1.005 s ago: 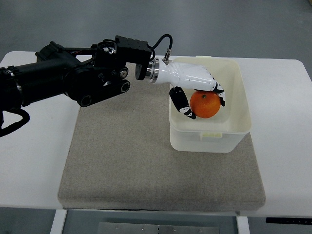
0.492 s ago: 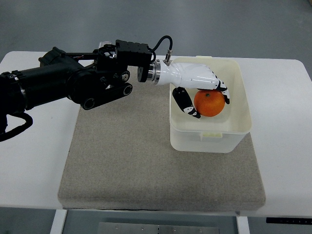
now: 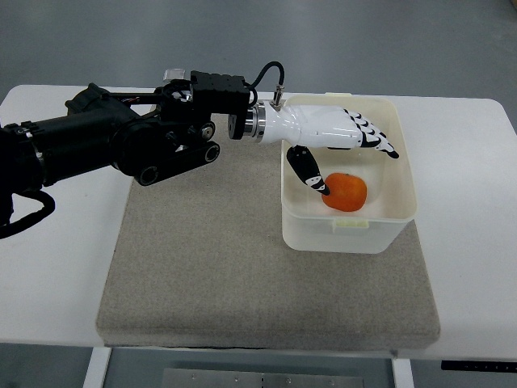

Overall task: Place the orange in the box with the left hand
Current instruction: 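Open the left hand fingers to release the orange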

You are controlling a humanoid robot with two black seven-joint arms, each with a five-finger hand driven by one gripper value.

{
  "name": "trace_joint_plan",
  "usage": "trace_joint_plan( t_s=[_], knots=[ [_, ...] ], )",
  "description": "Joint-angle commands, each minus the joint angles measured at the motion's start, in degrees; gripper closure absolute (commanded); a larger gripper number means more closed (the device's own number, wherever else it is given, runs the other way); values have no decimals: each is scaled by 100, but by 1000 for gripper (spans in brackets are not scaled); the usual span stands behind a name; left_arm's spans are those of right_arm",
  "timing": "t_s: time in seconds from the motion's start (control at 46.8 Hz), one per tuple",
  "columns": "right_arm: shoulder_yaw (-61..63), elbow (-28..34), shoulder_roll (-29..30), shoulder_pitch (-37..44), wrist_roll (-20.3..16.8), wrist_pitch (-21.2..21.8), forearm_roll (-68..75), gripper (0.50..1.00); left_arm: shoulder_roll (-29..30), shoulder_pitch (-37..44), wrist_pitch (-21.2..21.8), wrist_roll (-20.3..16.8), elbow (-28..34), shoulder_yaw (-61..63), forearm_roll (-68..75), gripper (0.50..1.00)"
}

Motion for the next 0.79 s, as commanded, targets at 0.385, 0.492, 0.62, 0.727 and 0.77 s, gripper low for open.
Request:
trace_joint_plan(
  t_s=[0.385, 0.492, 0.62, 0.727, 0.77],
  knots=[
    [0, 0, 0, 0, 0, 0, 6, 574, 9, -52, 33, 0, 44, -22, 21, 512],
    [0, 0, 0, 0, 0, 0, 6, 574, 9, -96, 33, 0, 219, -57, 21, 514],
    [0, 0, 0, 0, 0, 0, -2, 574, 9, -140, 24, 0, 439, -242, 91, 514],
    [0, 0, 0, 0, 0, 0, 6, 574, 53, -228, 24, 0, 667, -242, 117, 514],
    [0, 0, 0, 0, 0, 0, 6, 574, 61, -254, 24, 0, 773, -242, 117, 514]
  ],
)
